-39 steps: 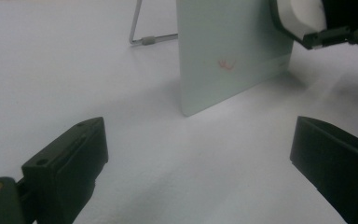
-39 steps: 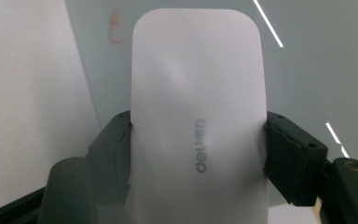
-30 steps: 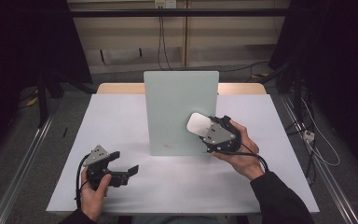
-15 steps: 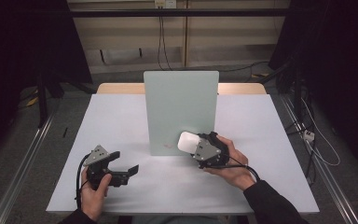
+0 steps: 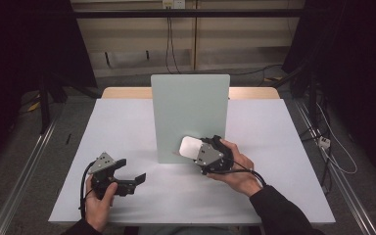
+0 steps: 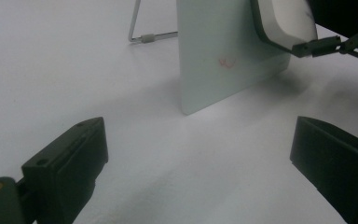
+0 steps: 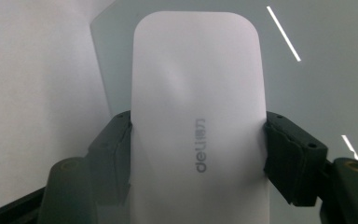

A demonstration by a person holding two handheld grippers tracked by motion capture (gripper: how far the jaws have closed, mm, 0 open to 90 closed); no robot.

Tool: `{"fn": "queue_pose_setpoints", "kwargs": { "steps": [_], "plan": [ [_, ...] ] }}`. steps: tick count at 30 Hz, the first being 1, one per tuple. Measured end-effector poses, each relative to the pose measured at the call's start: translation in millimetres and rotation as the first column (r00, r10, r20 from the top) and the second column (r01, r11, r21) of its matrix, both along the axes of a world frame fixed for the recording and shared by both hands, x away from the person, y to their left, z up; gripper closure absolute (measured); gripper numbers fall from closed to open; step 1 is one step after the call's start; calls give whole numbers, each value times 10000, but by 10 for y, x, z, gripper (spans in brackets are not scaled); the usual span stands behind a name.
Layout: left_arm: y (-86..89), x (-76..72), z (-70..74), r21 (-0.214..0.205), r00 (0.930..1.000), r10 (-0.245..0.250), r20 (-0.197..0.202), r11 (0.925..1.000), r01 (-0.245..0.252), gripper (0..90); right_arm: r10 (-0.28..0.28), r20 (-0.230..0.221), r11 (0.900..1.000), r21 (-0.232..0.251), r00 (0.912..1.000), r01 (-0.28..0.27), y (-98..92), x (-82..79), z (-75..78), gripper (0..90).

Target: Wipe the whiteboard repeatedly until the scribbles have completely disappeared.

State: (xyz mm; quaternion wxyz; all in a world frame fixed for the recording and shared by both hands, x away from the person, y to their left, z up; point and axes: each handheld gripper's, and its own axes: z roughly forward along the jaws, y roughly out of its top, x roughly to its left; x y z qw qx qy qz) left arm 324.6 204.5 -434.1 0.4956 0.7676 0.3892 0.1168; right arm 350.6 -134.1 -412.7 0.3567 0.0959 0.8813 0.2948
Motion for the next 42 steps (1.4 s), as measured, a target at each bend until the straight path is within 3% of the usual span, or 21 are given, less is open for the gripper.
{"fn": "queue_pose_setpoints", "kwargs": {
  "steps": [9, 11, 19, 22, 28, 35, 42],
  "plan": [
    [5, 1, 1, 4, 10000, -16, 36, 10000, 16, 40, -477, 569, 9959, 791, 9972, 431, -57, 89, 231, 316],
    [6, 3, 1, -25, 10000, -52, 40, 10000, 52, 41, -494, 662, 9969, 650, 9966, 451, -44, 76, 211, 316],
    [2, 0, 2, -20, 10000, -48, -10, 10000, 48, 41, -266, 25, 9986, 468, 9996, 265, 9, 20, 39, 316],
    [-1, 6, -1, -7, 10000, -79, 27, 10000, 79, 40, -29, -122, 9999, 154, 9999, 31, 76, 4, -25, 316],
    [-8, 6, -3, 5, 10000, -88, -5, 10000, 88, 40, 189, -492, 9998, 58, 9986, -186, 216, 33, -30, 316],
    [1, 0, 2, 2, 10000, -48, 10, 10000, 48, 41, 498, -996, 9983, -236, 9938, -524, 374, 63, -53, 316],
    [-1, 1, 5, 17, 10000, -53, 27, 10000, 53, 40, 880, -1650, 9919, -760, 9824, -1017, 478, 69, -146, 316]
  ]
}}
